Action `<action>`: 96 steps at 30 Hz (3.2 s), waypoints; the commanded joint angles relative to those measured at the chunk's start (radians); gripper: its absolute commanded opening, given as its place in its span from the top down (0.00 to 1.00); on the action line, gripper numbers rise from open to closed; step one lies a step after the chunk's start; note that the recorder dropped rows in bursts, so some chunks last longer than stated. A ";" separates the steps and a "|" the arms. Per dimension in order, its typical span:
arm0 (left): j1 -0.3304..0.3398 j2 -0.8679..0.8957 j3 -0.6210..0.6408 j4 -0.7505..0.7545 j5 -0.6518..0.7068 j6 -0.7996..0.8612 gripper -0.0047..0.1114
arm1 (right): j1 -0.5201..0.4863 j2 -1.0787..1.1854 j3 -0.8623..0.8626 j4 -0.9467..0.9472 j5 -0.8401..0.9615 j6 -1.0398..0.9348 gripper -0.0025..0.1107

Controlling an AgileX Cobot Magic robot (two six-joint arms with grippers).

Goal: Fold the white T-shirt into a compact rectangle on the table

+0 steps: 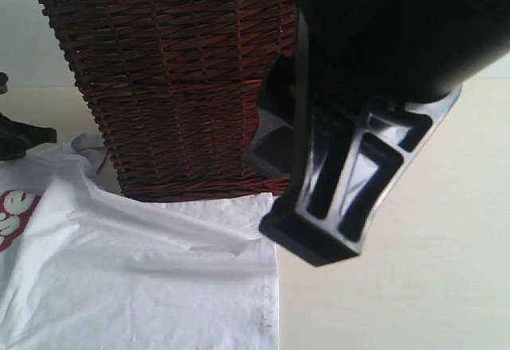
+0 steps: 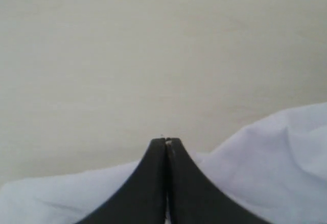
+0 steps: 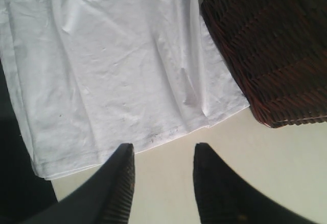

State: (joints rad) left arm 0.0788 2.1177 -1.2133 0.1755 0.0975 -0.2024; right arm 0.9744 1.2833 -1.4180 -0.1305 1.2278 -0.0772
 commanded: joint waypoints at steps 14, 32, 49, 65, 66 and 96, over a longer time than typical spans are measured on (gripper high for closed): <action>0.003 -0.403 0.146 0.052 0.283 0.049 0.96 | -0.003 -0.002 0.005 -0.002 -0.007 -0.001 0.67; 0.003 -0.670 0.388 0.044 0.744 0.180 0.96 | -0.003 -0.136 0.162 -0.098 -0.032 0.036 0.98; 0.048 -0.302 0.366 0.035 0.361 0.087 0.96 | -0.003 -0.296 0.289 -0.116 -0.177 0.058 0.98; 0.183 -0.235 0.169 0.039 0.377 0.064 0.96 | -0.003 -0.292 0.294 -0.117 -0.184 0.071 0.98; 0.165 -0.260 0.169 0.039 0.375 0.064 0.96 | -0.003 -0.292 0.294 -0.117 -0.184 0.071 0.98; -0.680 -0.378 0.175 -0.213 0.153 0.031 0.96 | -0.003 -0.294 0.294 -0.111 -0.169 0.077 0.98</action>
State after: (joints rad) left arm -0.6322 1.7441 -1.0419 -0.0350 0.3443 -0.1207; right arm 0.9744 0.9912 -1.1265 -0.2391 1.0580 0.0000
